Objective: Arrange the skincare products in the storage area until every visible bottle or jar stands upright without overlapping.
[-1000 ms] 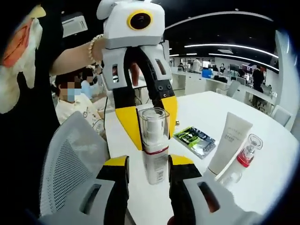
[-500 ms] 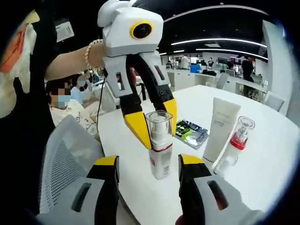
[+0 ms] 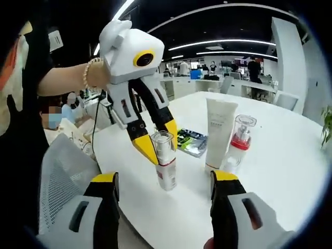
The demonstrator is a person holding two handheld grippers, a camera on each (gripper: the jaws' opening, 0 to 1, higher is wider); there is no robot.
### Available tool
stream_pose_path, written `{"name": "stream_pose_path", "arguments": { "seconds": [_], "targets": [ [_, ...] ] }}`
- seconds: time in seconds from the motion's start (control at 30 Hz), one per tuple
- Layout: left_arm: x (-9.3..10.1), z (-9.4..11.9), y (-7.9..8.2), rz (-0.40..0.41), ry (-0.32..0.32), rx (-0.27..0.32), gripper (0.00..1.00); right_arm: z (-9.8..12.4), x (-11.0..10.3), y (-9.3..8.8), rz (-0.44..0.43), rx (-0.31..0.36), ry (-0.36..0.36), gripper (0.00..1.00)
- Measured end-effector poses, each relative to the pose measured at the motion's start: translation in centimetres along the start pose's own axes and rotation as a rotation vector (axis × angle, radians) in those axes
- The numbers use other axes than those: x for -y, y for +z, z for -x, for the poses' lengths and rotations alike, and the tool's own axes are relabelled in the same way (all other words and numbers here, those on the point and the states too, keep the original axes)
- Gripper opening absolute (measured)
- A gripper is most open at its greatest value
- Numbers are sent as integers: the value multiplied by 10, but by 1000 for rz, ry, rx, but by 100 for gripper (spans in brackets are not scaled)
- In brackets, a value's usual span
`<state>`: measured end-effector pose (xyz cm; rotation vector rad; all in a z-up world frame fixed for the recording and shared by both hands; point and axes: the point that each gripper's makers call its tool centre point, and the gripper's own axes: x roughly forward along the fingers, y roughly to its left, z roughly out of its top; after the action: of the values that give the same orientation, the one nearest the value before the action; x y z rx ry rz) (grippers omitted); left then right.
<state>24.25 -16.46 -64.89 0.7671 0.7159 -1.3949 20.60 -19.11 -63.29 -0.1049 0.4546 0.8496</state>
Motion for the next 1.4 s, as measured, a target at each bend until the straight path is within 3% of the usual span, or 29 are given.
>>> {"name": "stream_pose_path", "arguments": {
  "seconds": [0.57, 1.03, 1.4],
  "targets": [
    [-23, -20, -3, 6, 23, 4, 24, 2, 6, -17, -92, 18, -95, 91],
    [-37, -36, -5, 25, 36, 5, 24, 2, 12, -20, -105, 11, -134, 93],
    [-49, -43, 3, 46, 44, 48, 24, 3, 14, -19, -108, 20, -140, 93]
  ]
}}
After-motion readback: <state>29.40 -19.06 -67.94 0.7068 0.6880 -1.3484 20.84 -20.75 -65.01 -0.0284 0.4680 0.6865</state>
